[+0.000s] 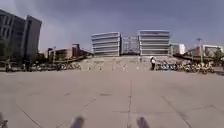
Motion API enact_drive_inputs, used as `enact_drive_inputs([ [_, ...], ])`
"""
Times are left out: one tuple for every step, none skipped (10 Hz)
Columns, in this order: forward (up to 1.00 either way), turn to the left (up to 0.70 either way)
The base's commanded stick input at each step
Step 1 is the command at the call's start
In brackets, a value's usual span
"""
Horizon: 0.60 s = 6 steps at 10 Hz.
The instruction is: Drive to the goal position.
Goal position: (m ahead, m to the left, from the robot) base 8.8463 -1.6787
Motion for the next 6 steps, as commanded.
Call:
enact_drive_inputs([
  [0.92,0.0],
  [0.91,0.0],
  [0.91,0.0],
  [0.92,0.0],
  [0.92,0.0],
  [0.92,0.0],
])
